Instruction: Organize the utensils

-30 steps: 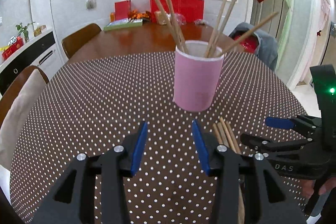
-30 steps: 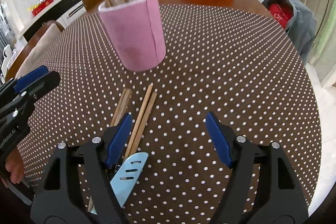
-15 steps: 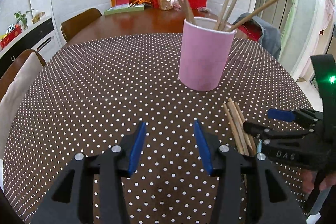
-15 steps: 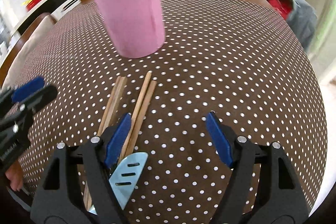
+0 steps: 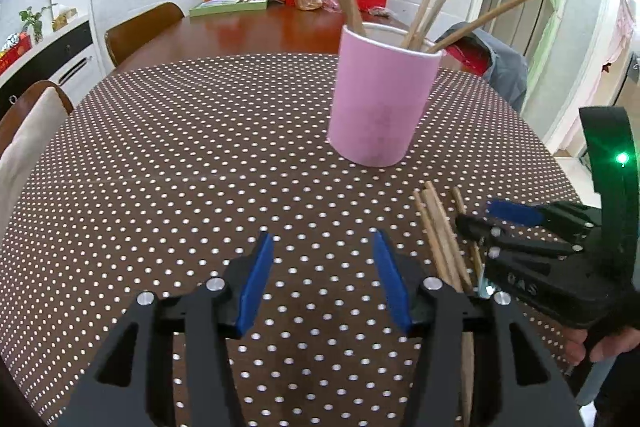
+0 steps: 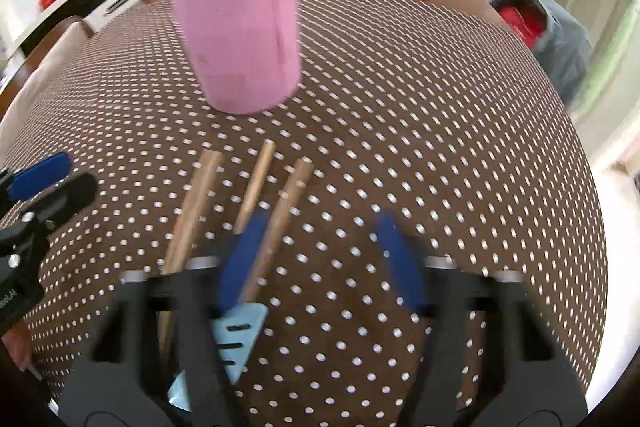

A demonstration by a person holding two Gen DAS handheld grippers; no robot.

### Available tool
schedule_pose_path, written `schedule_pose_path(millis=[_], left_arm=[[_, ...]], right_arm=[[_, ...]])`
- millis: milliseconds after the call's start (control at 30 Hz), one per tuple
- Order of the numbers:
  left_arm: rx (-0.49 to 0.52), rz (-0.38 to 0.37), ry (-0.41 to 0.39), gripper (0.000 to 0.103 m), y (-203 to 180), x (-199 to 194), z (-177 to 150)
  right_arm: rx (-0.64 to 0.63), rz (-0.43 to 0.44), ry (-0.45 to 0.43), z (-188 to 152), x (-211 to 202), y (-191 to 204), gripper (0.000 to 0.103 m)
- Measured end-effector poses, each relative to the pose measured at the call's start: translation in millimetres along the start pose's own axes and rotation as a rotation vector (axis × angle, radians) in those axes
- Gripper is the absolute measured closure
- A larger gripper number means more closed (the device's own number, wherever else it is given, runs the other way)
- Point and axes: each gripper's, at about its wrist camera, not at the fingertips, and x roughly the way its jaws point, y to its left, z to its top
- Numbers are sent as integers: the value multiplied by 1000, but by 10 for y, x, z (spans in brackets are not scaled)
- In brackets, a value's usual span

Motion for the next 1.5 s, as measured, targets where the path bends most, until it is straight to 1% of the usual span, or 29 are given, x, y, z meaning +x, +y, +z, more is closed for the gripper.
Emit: schedule_pose_path(millis=[33, 67, 100, 167, 200, 233, 300, 367, 467, 600, 733, 833, 933, 1033, 1133, 1233, 1267, 1300, 1333, 1367, 1433, 1500], left_arm=[[1, -2, -4, 51, -26, -5, 7], [2, -8, -12, 50, -57, -15, 10], [4, -15, -14, 49, -90, -20, 13], [15, -37, -6, 46, -182, -9, 19], [18, -40, -3, 46, -206, -4, 17], [21, -42, 4, 46, -242, 13, 19], [27, -48, 19, 46, -316, 54, 33], [33, -56, 36, 46, -379, 94, 50], [43, -57, 52, 46, -468, 156, 66], [42, -49, 80, 45, -528, 249, 81], [26, -11, 104, 44, -561, 352, 112], [11, -4, 108, 44, -536, 376, 142], [-13, 33, 113, 44, -501, 412, 188], [-38, 11, 127, 44, -437, 456, 226], [-27, 18, 132, 43, -454, 497, 244], [-24, 48, 171, 43, -471, 617, 242], [-27, 53, 156, 44, -480, 621, 246], [-26, 50, 158, 47, -479, 631, 250], [-24, 46, 153, 69, -488, 632, 259], [-26, 35, 156, 96, -482, 643, 271], [-55, 9, 163, 98, -488, 667, 270], [-58, -13, 150, 98, -472, 658, 279]], right_arm=[[6, 14, -3, 3, 1, -9, 89], [24, 48, -12, 3, 6, -53, 91], [43, 75, -21, 3, 12, -105, 92], [104, 155, -49, -30, 20, -260, 94], [150, 210, -61, -58, 31, -362, 95], [180, 244, -65, -67, 39, -431, 96], [254, 325, -47, -71, 74, -570, 96], [273, 353, -30, -57, 91, -638, 96], [270, 356, -31, -58, 95, -705, 96], [265, 347, -36, -80, 66, -689, 96], [278, 359, -33, -119, 36, -677, 96], [279, 360, -31, -151, 26, -683, 96], [277, 360, -32, -152, 22, -693, 96], [280, 361, -31, -150, 21, -684, 96], [279, 360, -32, -154, 9, -685, 96], [279, 360, -32, -157, 2, -687, 96], [279, 360, -32, -158, 0, -687, 96], [278, 359, -32, -158, -1, -688, 96], [278, 359, -32, -159, -2, -689, 96], [279, 359, -32, -160, -1, -687, 97], [278, 357, -32, -157, -7, -674, 97], [284, 356, -32, -165, -18, -677, 97]])
